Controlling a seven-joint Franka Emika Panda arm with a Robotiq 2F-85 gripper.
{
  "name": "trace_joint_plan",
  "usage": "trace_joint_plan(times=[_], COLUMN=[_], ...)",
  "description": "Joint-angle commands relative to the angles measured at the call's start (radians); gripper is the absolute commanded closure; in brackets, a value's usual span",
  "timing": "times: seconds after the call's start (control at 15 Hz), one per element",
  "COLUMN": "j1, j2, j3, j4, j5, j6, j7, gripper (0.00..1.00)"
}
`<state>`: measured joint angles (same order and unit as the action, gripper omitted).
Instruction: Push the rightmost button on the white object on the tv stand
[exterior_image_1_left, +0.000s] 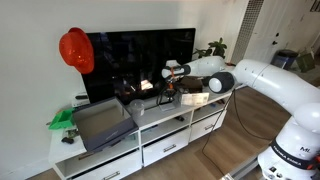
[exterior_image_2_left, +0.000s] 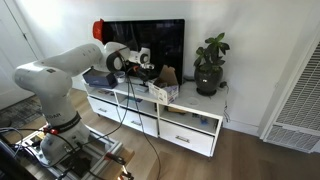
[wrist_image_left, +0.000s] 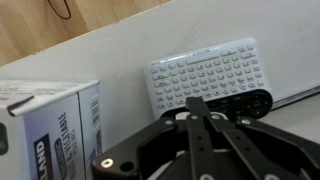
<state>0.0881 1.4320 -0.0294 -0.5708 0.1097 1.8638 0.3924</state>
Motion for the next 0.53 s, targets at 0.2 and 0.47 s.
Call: trace_joint_plan(times=[0.2,0.47], j1=[0.034,0.062], j2=[-0.081,-0.141], j3=[0.0,-0.005], j4=[-0.038,-0.066], j5=[-0.013,-0.02], j6=[-0.048,-0.038], j7=[-0.053,-0.105], gripper=[0.72,0.57])
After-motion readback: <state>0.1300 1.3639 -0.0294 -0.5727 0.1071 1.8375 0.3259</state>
